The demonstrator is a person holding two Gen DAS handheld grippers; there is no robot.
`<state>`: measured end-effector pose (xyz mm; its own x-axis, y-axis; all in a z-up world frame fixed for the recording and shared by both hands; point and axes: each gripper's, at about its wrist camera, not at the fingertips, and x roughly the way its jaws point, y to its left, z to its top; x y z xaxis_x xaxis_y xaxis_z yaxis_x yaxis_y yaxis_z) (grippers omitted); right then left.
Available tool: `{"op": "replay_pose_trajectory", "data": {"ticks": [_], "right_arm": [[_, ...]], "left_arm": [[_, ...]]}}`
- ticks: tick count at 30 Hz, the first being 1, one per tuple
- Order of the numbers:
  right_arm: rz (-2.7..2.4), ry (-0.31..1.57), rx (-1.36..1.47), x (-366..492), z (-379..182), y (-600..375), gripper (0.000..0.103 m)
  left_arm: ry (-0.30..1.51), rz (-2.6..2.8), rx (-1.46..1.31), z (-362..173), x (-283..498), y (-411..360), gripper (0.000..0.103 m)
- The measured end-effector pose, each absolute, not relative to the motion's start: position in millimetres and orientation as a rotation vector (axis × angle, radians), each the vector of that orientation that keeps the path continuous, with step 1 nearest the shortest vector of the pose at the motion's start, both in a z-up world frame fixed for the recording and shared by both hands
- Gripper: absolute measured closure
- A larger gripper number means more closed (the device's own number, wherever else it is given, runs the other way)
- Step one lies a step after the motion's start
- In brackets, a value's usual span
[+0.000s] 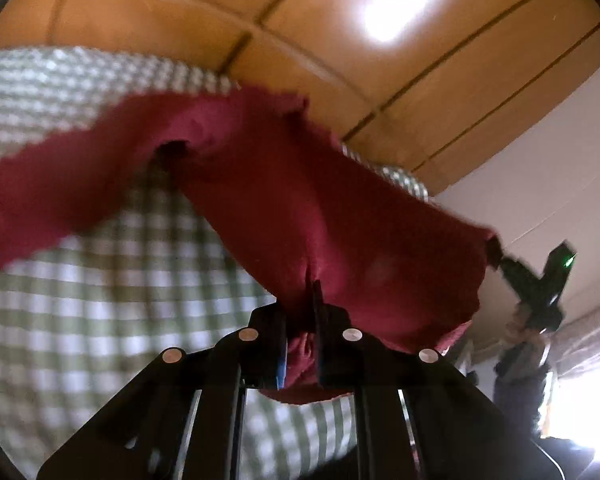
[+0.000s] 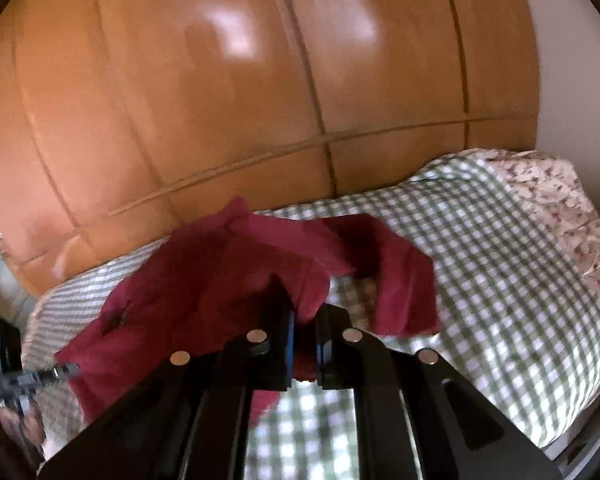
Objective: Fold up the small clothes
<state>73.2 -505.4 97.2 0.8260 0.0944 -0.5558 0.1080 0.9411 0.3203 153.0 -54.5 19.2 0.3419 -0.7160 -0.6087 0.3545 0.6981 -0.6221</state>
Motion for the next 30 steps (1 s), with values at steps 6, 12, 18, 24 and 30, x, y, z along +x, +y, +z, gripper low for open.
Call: {"op": "replay_pose_trajectory", "data": {"ticks": [6,12,18,24,30], "right_arm": [[0.178,0.828,0.282,30,47,-457,0.096],[0.266,1.104,0.136,-1,-29,-413,0.096],[0.145,1.14,0.115,7,-38,-431,0.057],[0.08,0.988,0.069,30,-1,-420,0.042],[0.182,0.938,0.158,71,-12,-366,0.035]], "left_arm": [[1.038,-0.679,-0.351,49,133,3,0.094],[1.189,-0.555,-0.281,-13,116,26,0.094],[1.251,-0.518,-0.417,-56,91,33,0.055],[1.276,-0.463,-0.334,-76,77,33,0.067],[1.157,-0.314,-0.391,-68,83,76,0.076]]}}
